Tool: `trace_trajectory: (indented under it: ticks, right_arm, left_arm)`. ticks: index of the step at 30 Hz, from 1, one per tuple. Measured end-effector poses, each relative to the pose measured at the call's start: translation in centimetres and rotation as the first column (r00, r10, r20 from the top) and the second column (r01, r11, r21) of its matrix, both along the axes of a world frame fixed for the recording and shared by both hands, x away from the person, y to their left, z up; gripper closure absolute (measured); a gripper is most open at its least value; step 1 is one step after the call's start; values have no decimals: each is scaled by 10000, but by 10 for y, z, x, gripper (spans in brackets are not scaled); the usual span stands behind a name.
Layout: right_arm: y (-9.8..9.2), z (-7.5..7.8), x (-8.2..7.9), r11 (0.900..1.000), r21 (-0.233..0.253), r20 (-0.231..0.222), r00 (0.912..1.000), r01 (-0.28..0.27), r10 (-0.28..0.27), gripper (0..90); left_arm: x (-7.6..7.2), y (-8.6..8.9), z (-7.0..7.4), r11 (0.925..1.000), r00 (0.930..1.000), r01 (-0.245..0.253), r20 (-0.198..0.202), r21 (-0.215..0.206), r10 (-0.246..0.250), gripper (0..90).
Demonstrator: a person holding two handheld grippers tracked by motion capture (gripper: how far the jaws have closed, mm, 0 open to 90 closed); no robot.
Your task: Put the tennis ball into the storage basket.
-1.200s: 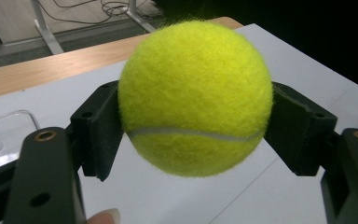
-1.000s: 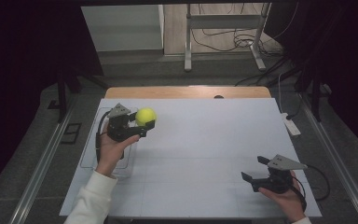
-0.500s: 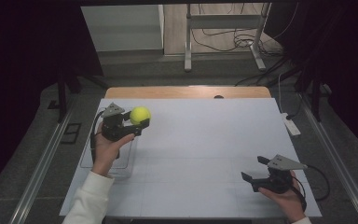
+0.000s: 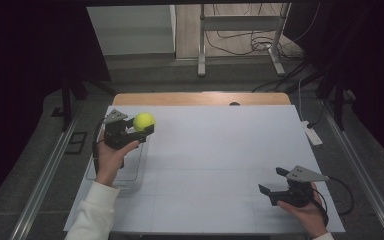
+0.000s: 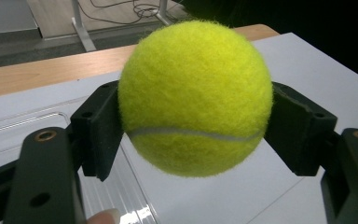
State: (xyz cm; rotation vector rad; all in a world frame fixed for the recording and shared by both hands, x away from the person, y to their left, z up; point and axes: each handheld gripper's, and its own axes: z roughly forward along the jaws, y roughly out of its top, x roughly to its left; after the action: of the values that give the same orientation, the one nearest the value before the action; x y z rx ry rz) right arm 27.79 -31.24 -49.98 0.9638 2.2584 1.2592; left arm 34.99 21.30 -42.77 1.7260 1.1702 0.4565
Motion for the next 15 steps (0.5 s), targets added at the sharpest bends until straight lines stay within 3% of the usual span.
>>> trace_trajectory:
  ticks: [15]
  right_arm:
    - [0,0,0,10000,-32,30,10000,11,-11,98]
  left_arm:
    - [4,17,-2,9978,9978,-665,26,-16,665,270]
